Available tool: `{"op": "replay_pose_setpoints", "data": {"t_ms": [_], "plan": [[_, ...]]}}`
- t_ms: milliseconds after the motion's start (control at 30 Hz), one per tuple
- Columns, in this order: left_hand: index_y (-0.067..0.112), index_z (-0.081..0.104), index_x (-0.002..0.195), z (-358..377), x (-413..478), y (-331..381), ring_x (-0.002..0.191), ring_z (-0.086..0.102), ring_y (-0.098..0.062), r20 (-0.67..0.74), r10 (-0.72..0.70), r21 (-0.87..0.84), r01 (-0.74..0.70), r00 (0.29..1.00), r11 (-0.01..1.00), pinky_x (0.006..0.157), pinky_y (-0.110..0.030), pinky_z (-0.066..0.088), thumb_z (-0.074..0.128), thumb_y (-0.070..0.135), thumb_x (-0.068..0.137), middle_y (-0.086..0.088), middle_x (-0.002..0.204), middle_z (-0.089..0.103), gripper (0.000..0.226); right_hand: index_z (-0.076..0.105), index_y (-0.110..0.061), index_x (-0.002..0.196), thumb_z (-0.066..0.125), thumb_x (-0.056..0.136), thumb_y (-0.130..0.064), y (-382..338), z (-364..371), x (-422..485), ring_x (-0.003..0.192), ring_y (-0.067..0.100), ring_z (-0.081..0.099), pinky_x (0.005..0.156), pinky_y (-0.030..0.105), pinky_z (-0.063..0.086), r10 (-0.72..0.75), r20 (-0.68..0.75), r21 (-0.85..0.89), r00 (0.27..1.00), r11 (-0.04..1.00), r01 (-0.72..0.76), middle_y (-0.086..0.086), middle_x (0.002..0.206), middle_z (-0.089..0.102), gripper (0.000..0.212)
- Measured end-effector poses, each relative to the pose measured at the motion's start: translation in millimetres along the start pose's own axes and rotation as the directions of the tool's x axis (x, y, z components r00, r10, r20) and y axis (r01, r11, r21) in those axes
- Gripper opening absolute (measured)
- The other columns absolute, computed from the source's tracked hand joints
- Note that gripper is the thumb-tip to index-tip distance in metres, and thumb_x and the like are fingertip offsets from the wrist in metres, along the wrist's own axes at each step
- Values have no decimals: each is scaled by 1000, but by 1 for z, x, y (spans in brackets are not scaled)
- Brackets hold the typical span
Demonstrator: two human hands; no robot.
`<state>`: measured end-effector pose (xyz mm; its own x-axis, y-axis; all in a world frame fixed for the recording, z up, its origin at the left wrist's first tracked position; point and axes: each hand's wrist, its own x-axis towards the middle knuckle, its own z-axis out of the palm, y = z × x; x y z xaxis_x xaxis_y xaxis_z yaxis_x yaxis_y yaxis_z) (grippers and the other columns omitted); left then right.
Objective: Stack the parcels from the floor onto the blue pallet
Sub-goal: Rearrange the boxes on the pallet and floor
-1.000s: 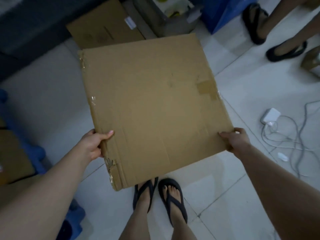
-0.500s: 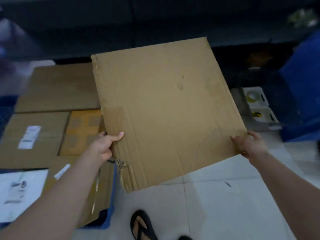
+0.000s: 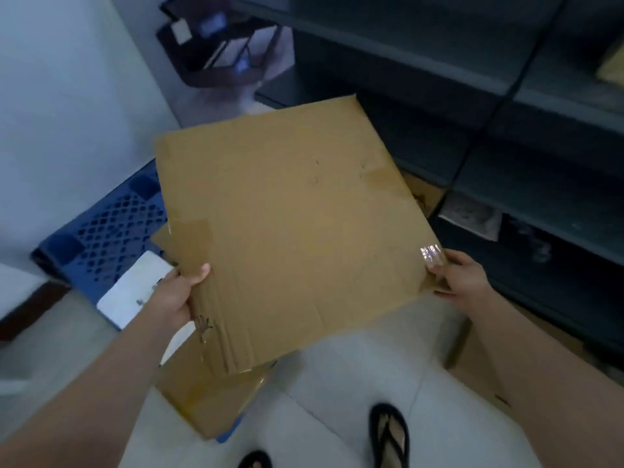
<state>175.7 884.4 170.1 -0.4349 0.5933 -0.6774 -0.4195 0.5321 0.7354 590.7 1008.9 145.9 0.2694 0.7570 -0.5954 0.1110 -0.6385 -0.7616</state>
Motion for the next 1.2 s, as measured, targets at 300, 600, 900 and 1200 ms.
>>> {"op": "replay_pose_setpoints", "data": {"t_ms": [300,600,900,1200], "plan": [[26,40,138,-41,9,-85,110,58,-31,-397,42,-102,-90,917,991,86,-48,50,75,19,76,-6,131,56,71,49,-15,131,64,87,-6,-39,130,78,108,31,57,77,42,51,82,360,-343,930,938,50,12,130,55,48],[19,49,124,-59,59,-163,110,58,-30,-477,131,59,-117,869,991,95,-50,47,70,7,79,-10,128,57,51,39,-17,142,54,92,-1,6,203,124,118,29,54,90,43,50,86,497,-390,864,911,133,7,142,48,54],[13,52,130,-36,39,-236,102,61,-33,-661,-139,-69,125,737,990,81,-47,49,67,48,79,-9,119,61,63,38,-7,140,42,94,7,45,216,121,112,25,53,95,33,46,7,506,-297,863,940,167,17,137,48,48],[10,42,135,-20,39,-237,89,62,-37,-578,-263,-470,-52,773,881,84,-49,50,65,24,86,-14,125,55,57,43,-15,132,43,97,-4,24,211,127,123,28,50,97,46,48,63,518,-362,853,920,152,14,134,50,36]]}}
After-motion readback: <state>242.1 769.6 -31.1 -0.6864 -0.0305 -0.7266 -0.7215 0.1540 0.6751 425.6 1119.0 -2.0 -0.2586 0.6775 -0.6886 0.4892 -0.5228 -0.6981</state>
